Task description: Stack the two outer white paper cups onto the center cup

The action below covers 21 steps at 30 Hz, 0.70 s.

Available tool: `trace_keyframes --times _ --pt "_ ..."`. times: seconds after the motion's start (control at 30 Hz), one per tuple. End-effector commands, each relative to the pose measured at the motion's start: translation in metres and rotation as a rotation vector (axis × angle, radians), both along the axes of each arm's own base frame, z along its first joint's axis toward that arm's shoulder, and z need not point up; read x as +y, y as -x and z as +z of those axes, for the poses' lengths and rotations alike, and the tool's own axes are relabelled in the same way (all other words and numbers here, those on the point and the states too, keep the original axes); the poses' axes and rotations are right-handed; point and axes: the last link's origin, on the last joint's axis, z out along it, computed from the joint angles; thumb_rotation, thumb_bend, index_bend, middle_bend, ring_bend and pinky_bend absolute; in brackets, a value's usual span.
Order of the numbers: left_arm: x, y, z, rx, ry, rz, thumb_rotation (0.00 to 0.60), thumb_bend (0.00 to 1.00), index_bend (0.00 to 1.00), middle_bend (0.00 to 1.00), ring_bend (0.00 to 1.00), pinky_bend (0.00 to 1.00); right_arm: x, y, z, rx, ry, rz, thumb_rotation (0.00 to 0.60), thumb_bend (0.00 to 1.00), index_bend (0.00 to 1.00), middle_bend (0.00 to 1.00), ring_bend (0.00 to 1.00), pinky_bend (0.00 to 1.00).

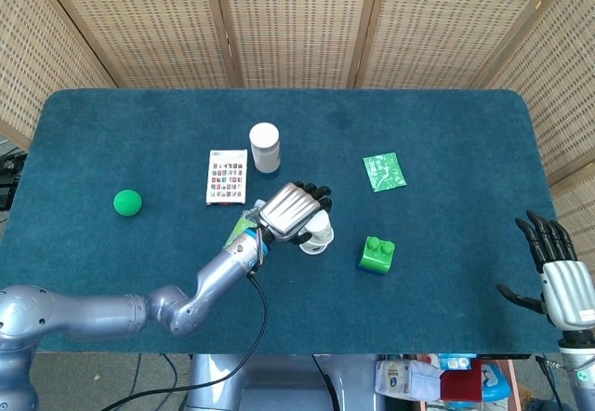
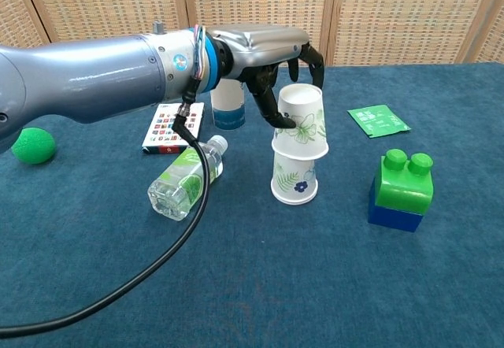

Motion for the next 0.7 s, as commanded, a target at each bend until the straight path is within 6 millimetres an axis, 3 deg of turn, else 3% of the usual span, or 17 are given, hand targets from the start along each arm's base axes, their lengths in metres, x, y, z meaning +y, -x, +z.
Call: trace_keyframes --times 0.03,0.37,0.47,0.63,0.67,0.7 --pt "0.000 0.001 0.001 0.004 0.003 0.004 0.600 0.28 0.21 0.06 0.10 0.24 0.000 0.000 0.001 -0.001 0.002 0.000 0.600 0.00 0.07 0.01 0.00 0.00" --pt "-0.001 0.007 0.007 0.045 0.033 0.027 0.600 0.28 0.11 0.01 0.07 0.22 0.000 0.000 0.001 -0.002 0.002 0.001 0.600 0.00 0.07 0.01 0.00 0.00" --pt "-0.001 0.009 0.013 0.033 0.022 0.031 0.600 0.28 0.03 0.00 0.02 0.16 0.000 0.000 0.001 -0.002 0.003 0.000 0.600 0.00 0.07 0.01 0.00 0.00" --pt "0.000 0.019 0.038 -0.001 -0.045 0.034 0.600 0.25 0.00 0.00 0.00 0.01 0.000 0.000 0.001 -0.001 -0.001 0.003 0.600 0.00 0.08 0.01 0.00 0.00" --pt "0.000 0.024 0.046 -0.012 -0.069 0.041 0.600 0.22 0.00 0.00 0.00 0.00 0.000 0.000 0.000 -0.002 -0.002 0.004 0.600 0.00 0.08 0.01 0.00 0.00" --pt "-0.002 0.042 0.066 -0.035 -0.139 0.076 0.600 0.20 0.00 0.00 0.00 0.00 0.001 -0.001 0.000 -0.003 -0.004 0.005 0.600 0.00 0.08 0.01 0.00 0.00"
